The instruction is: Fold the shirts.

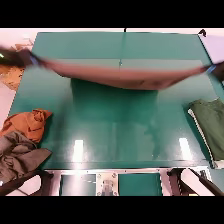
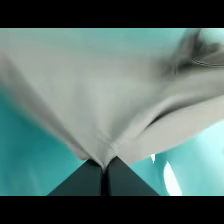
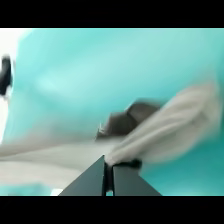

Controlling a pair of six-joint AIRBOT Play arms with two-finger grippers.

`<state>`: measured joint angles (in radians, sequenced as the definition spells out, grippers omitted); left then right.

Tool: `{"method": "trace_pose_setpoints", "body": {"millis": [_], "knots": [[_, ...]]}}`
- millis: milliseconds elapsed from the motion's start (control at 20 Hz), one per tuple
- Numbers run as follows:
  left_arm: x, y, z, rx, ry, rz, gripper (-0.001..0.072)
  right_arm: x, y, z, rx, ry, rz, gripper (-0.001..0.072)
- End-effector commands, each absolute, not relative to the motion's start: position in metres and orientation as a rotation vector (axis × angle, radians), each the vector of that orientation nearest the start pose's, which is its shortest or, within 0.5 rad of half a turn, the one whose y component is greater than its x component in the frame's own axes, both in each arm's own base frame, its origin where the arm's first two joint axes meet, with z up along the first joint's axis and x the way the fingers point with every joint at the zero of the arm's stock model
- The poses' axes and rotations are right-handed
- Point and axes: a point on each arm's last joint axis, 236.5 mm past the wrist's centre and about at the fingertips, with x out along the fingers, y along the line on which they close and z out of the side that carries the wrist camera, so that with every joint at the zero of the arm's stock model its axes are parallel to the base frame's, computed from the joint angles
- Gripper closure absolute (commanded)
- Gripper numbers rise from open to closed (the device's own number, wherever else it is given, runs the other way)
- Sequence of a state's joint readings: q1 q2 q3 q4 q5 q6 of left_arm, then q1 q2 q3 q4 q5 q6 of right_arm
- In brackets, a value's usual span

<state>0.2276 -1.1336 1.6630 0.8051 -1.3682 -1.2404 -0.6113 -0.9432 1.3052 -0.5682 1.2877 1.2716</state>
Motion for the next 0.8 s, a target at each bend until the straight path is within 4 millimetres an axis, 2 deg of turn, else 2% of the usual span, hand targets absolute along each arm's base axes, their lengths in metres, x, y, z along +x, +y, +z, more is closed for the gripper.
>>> {"method": "trace_pose_setpoints", "body": {"millis": [0, 50, 100, 150, 200, 300, 350, 450, 550, 650, 750], "knots": [[0.287, -0.098, 0.507, -0.058, 0.063, -0.516, 0.0687, 0.285, 0.019, 0.475, 0.359, 0.011, 0.261, 0.069], [0.253, -0.103, 0.545, -0.03, -0.057, -0.502, 0.0687, 0.256, 0.028, 0.516, 0.3, -0.118, 0.226, 0.069], [0.22, -0.107, 0.573, -0.016, -0.161, -0.49, 0.0686, 0.231, 0.033, 0.545, 0.243, -0.212, 0.181, 0.069], [0.196, -0.11, 0.588, -0.007, -0.23, -0.479, 0.0686, 0.212, 0.036, 0.562, 0.197, -0.265, 0.134, 0.069], [0.176, -0.111, 0.595, 0.012, -0.27, -0.461, 0.0686, 0.199, 0.038, 0.572, 0.165, -0.292, 0.099, 0.069], [0.162, -0.101, 0.596, 0.052, -0.283, -0.39, 0.0686, 0.19, 0.037, 0.577, 0.132, -0.303, 0.06, 0.069], [0.166, -0.092, 0.592, 0.055, -0.264, -0.347, 0.0686, 0.192, 0.031, 0.573, 0.14, -0.288, 0.037, 0.069], [0.189, -0.07, 0.573, 0.022, -0.185, -0.265, 0.0686, 0.209, 0.014, 0.552, 0.183, -0.22, 0.005, 0.069], [0.231, -0.06, 0.533, -0.027, -0.053, -0.258, 0.0686, 0.238, -0.001, 0.516, 0.273, -0.127, 0.022, 0.069], [0.284, -0.054, 0.472, -0.08, 0.122, -0.286, 0.0686, 0.277, -0.015, 0.461, 0.405, -0.007, 0.075, 0.069], [0.338, -0.059, 0.398, -0.148, 0.301, -0.367, 0.0686, 0.319, -0.027, 0.389, 0.509, 0.124, 0.124, 0.069]]}}
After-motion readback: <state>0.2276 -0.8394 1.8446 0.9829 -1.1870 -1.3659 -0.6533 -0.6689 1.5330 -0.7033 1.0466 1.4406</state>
